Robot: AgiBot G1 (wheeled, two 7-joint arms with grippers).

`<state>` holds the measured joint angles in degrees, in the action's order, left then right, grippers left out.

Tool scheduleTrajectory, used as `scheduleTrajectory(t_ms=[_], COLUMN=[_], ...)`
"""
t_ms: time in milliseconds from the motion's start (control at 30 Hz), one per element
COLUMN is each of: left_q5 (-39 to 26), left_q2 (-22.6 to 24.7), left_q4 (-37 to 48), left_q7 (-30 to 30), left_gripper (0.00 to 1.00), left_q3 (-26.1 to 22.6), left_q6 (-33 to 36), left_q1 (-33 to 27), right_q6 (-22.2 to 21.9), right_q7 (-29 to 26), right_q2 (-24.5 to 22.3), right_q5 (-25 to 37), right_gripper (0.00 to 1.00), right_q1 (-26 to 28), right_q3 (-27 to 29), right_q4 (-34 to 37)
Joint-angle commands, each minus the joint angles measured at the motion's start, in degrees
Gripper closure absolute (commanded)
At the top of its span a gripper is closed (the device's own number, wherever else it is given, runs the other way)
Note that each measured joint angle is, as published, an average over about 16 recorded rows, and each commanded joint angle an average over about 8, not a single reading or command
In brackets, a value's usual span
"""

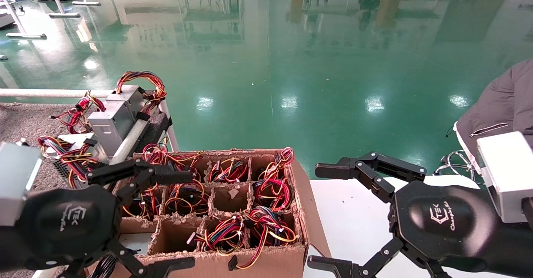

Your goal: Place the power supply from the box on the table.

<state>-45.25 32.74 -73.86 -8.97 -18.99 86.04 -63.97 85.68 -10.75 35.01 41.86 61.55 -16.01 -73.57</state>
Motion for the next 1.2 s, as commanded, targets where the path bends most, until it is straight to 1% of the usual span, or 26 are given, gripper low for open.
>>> scheduleTrajectory(t_ms=[33,333,767,1200], left_q5=[-0.87,-5.24,-13.07,-17.27], left_q2=[-0.58,-2.28,-4.46,-6.07], left_q4=[-0.08,-0.51,-1.25,-1.42], left_q7=[0.43,0.67,1.45,-0.16], left_gripper=[0.0,0.0,0.0,0.0], left_q3=[-0.8,-4.24,-11.79,-14.95], left_q6=[0.1,0.61,1.53,1.43], left_q1=[-0.71,-4.28,-9.81,-13.0], right_q6=[0.0,0.0,0.0,0.0], right_q7=[0.0,0.0,0.0,0.0], right_q2=[0.0,0.0,0.0,0.0], right_q5=[0.0,0.0,0.0,0.0], right_gripper=[0.0,0.0,0.0,0.0], right_q1=[0.0,0.0,0.0,0.0], right_q3=[0.0,0.0,0.0,0.0], right_q4=[0.0,0.0,0.0,0.0])
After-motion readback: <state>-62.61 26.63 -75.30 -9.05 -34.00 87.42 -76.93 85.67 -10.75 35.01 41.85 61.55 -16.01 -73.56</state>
